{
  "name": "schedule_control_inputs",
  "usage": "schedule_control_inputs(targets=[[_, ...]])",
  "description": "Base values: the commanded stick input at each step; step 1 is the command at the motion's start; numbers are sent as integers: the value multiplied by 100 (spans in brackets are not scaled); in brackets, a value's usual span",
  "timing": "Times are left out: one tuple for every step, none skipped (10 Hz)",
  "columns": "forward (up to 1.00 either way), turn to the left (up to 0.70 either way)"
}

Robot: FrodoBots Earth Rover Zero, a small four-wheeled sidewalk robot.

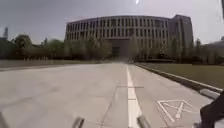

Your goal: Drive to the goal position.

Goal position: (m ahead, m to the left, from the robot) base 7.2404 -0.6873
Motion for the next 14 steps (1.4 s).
schedule_control_inputs(targets=[[70,0],[70,0],[70,0],[70,0],[70,0],[70,0],[70,0],[70,0],[70,0],[70,0],[70,0],[70,0],[70,0],[70,0]])
